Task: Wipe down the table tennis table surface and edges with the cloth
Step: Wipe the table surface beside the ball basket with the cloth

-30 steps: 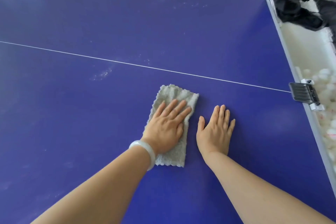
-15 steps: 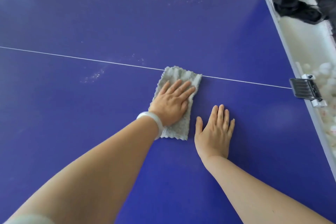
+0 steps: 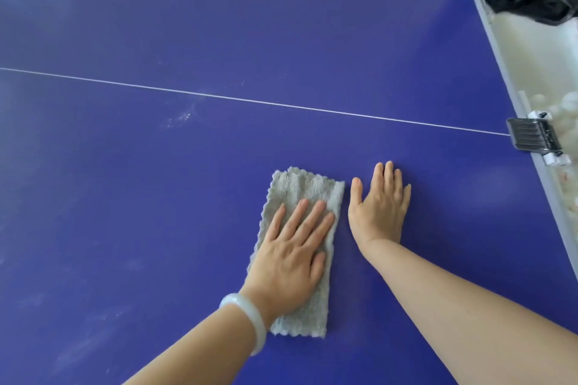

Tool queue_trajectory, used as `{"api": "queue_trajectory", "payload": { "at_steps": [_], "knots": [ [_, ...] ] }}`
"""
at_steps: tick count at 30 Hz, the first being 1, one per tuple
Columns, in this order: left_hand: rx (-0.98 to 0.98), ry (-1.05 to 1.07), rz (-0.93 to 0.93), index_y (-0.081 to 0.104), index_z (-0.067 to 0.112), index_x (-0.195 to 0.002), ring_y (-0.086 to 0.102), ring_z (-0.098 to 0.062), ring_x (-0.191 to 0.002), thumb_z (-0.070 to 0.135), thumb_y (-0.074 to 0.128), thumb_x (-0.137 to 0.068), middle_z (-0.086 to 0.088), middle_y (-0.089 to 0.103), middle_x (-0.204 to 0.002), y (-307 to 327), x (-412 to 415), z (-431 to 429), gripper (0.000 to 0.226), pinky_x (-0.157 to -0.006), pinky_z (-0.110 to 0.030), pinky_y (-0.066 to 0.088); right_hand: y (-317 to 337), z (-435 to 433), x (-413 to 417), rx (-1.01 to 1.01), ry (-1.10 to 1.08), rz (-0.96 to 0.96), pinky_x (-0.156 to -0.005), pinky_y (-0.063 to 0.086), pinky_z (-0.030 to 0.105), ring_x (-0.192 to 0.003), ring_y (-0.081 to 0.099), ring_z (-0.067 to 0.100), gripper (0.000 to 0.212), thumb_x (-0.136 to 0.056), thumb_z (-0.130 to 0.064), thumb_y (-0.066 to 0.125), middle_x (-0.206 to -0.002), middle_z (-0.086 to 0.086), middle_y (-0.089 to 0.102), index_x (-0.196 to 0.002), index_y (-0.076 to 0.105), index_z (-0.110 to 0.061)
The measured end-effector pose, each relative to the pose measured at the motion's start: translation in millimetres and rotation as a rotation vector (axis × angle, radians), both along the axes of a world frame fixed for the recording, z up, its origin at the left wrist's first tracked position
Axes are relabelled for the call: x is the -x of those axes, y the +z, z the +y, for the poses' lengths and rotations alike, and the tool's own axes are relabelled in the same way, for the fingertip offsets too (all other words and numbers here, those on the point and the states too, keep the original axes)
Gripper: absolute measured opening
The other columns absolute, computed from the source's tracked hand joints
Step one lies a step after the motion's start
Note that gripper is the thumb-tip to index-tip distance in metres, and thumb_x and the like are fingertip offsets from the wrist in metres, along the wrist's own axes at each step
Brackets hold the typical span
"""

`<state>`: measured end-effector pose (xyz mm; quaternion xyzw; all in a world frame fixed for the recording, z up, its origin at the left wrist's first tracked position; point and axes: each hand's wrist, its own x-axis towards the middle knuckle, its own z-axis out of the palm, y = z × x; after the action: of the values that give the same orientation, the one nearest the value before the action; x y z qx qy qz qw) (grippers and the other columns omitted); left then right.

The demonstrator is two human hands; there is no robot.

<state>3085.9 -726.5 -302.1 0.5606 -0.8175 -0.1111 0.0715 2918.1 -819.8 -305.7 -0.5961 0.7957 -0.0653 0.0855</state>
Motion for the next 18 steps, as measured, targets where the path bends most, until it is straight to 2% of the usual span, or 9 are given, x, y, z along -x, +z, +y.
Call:
{"api": "queue_trajectory", "payload": {
  "at_steps": [1, 3, 6, 8, 9, 11, 14, 16, 18],
  "knots": [
    [-0.001, 0.003, -0.011, 0.017, 0.03, -0.157, 0.003, -0.015, -0.152, 0.038, 0.032, -0.099, 0.011, 0.009, -0.165, 0, -19, 12, 0.06, -0.122, -0.047, 0.01, 0, 0, 1, 0.002, 0.002, 0.003, -0.124, 0.001, 0.045, -0.153, 0.006, 0.022, 0.07, -0.101, -0.052, 0.019, -0.166, 0.005, 0.011, -0.157, 0.017, -0.011],
    [0.007, 0.138, -0.049, 0.016, 0.033, -0.157, 0.003, -0.013, -0.152, 0.037, 0.029, -0.099, 0.012, 0.009, -0.164, 2, -65, 24, 0.059, -0.123, -0.046, 0.009, -1, 1, 1, 0.004, 0.004, 0.012, -0.124, 0.002, 0.046, -0.153, 0.007, 0.023, 0.07, -0.101, -0.053, 0.021, -0.166, 0.007, 0.012, -0.157, 0.018, -0.01],
    [-0.058, 0.566, -0.037, 0.009, 0.034, -0.157, -0.005, -0.012, -0.152, 0.035, 0.022, -0.1, 0.012, 0.002, -0.165, 7, -109, 25, 0.058, -0.123, -0.043, -0.001, -3, 1, 0, 0.01, 0.009, 0.019, -0.124, 0.003, 0.048, -0.153, 0.008, 0.025, 0.071, -0.101, -0.053, 0.024, -0.165, 0.008, 0.012, -0.157, 0.018, -0.009],
    [-0.08, 0.747, -0.027, 0.003, 0.03, -0.158, -0.011, -0.015, -0.151, 0.033, 0.021, -0.101, 0.008, -0.005, -0.165, 6, -87, 29, 0.06, -0.123, -0.044, -0.004, -4, -1, -1, 0.011, 0.003, 0.015, -0.124, 0.003, 0.048, -0.153, 0.007, 0.025, 0.072, -0.1, -0.053, 0.024, -0.166, 0.008, 0.011, -0.157, 0.017, -0.009],
    [-0.079, 0.735, -0.036, 0.002, 0.026, -0.158, -0.012, -0.017, -0.151, 0.033, 0.02, -0.1, 0.005, -0.006, -0.165, 6, -67, 34, 0.061, -0.123, -0.046, -0.004, -5, 0, -2, 0.012, 0.001, 0.016, -0.124, 0.003, 0.048, -0.153, 0.007, 0.025, 0.072, -0.1, -0.053, 0.024, -0.166, 0.008, 0.011, -0.157, 0.017, -0.01],
    [-0.054, 0.561, -0.042, 0.006, 0.023, -0.158, -0.01, -0.019, -0.152, 0.034, 0.022, -0.097, 0.003, -0.002, -0.165, 4, -31, 51, 0.064, -0.123, -0.049, 0.001, -3, 1, -2, 0.01, 0.009, 0.006, -0.124, 0.002, 0.047, -0.153, 0.006, 0.024, 0.072, -0.101, -0.053, 0.025, -0.166, 0.007, 0.01, -0.157, 0.016, -0.01],
    [-0.068, 0.372, -0.04, 0.008, 0.026, -0.158, -0.013, -0.015, -0.151, 0.037, 0.022, -0.098, 0.008, -0.004, -0.165, 0, -18, 58, 0.063, -0.123, -0.048, 0.0, 5, 0, -1, -0.01, 0.02, -0.08, -0.123, -0.001, 0.045, -0.153, 0.004, 0.023, 0.064, -0.104, -0.047, 0.028, -0.166, 0.007, 0.01, -0.157, 0.019, -0.012],
    [-0.08, 0.385, -0.032, 0.004, 0.028, -0.158, -0.017, -0.012, -0.15, 0.038, 0.019, -0.098, 0.01, -0.008, -0.165, 0, -21, 58, 0.063, -0.123, -0.046, -0.005, 17, 3, 8, -0.06, 0.039, -0.278, -0.123, -0.001, 0.042, -0.153, 0.006, 0.022, 0.052, -0.107, -0.035, 0.028, -0.165, 0.006, 0.014, -0.154, 0.029, -0.013],
    [-0.071, 0.387, -0.04, 0.002, 0.029, -0.158, -0.018, -0.012, -0.15, 0.039, 0.017, -0.097, 0.01, -0.009, -0.164, 1, -21, 58, 0.063, -0.122, -0.045, -0.007, 34, 21, 23, -0.057, 0.013, -0.529, -0.122, 0.006, 0.037, -0.152, 0.012, 0.018, 0.047, -0.108, -0.027, 0.027, -0.164, 0.002, 0.021, -0.152, 0.034, -0.013]
  ]
}}
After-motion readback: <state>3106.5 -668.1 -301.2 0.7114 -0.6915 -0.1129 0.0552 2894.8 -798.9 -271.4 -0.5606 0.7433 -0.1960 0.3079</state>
